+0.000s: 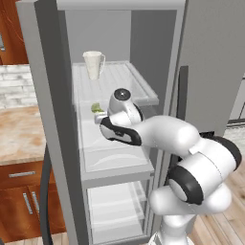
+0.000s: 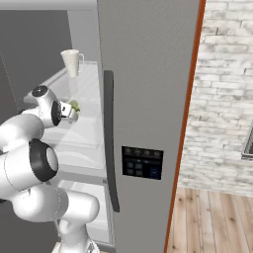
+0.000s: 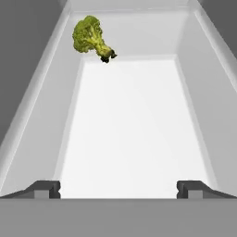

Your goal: Fully open the fridge drawer.

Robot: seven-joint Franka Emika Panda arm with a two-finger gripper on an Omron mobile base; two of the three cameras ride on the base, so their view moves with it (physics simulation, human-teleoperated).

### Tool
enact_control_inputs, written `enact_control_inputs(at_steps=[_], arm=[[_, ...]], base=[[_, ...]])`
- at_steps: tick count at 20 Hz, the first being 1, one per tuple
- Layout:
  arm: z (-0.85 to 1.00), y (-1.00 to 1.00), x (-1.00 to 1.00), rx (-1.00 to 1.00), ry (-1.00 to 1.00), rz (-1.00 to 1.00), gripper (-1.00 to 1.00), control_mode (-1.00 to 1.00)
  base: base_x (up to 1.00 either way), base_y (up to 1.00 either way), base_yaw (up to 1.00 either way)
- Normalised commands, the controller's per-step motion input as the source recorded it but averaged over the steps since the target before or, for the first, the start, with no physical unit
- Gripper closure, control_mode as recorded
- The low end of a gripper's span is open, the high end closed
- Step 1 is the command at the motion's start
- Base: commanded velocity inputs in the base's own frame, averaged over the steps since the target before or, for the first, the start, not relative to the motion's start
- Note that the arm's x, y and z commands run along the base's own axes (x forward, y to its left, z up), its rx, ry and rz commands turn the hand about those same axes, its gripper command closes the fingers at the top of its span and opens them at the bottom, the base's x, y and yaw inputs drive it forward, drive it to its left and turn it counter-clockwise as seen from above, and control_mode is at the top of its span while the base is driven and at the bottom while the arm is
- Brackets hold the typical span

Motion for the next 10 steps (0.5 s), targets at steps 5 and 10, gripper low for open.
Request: enact_control_inputs(at_steps=[5, 10], arm=[[-0.14, -0.12, -0.83, 0.0, 0.14, 0.0, -1.0, -1.0], [0.0, -0.21, -1.0, 0.0, 0.1, 0.0, -1.0, -1.0]], base=[[0.0, 0.0, 0.0], [0.0, 0.0, 0.0]])
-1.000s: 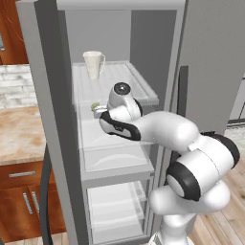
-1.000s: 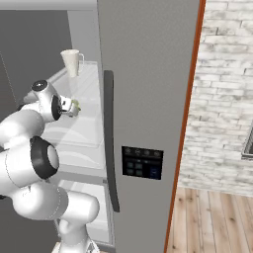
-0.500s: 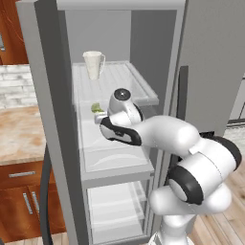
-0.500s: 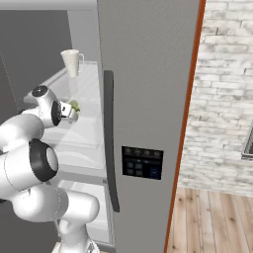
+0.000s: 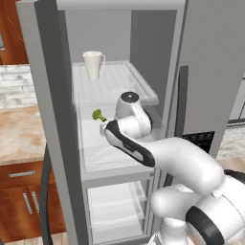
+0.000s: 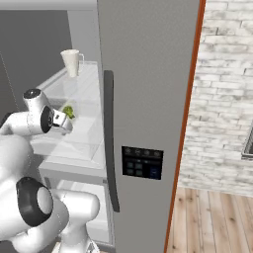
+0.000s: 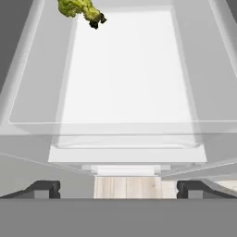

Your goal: Fully open the fridge drawer.

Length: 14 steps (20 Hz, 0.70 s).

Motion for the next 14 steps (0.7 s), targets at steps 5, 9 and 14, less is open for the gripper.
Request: enact_control_inputs(at_steps=[5, 9, 14], arm=[[0.0, -0.19, -1.0, 0.0, 0.07, 0.0, -1.0, -1.0], [0.44, -0.03, -0.84, 0.02, -0.02, 0.0, -1.0, -1.0], [0.83, 0.0, -0.72, 0.07, -0.03, 0.0, -1.0, -1.0]], base=[[0.0, 0.0, 0.0], [0.0, 0.0, 0.0], [0.0, 0.0, 0.0]])
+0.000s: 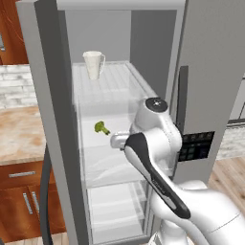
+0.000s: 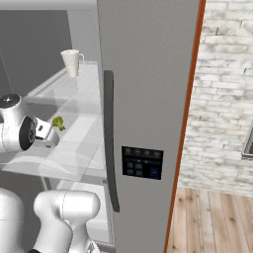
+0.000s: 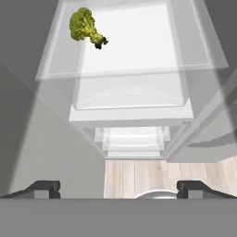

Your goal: Fully open the fridge drawer.

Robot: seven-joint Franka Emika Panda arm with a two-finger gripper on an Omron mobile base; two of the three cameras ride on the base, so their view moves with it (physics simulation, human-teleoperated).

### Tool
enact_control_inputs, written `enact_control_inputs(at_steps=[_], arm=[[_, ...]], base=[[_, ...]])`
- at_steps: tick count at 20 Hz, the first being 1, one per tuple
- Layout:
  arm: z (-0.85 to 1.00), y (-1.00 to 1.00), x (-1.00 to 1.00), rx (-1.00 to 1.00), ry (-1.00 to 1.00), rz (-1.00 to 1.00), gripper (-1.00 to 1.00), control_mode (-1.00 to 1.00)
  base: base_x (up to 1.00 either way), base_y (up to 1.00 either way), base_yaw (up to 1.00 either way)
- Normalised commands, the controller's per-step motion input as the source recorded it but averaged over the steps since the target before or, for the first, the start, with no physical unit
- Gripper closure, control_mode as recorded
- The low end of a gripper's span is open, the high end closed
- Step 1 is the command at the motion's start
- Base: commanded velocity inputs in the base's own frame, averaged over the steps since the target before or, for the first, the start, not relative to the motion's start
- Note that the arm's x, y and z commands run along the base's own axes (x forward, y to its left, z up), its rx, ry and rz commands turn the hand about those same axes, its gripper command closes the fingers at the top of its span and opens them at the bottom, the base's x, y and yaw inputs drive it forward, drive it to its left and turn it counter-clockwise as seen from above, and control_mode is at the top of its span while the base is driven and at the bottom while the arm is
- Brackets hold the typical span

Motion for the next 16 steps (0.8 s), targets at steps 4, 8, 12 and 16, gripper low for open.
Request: enact_control_inputs(at_steps=[4, 8, 12, 16], arm=[[1.0, -0.05, -0.95, 0.11, -0.06, 0.0, -1.0, -1.0], [1.0, -0.13, -0.99, 0.16, -0.16, 0.0, -1.0, -1.0], [1.0, -0.07, -0.94, 0.16, -0.28, 0.0, -1.0, -1.0], [1.0, -0.13, -0.81, 0.24, -0.47, 0.0, -1.0, -1.0]], base=[[0.0, 0.0, 0.0], [0.0, 0.0, 0.0], [0.0, 0.0, 0.0], [0.0, 0.0, 0.0]])
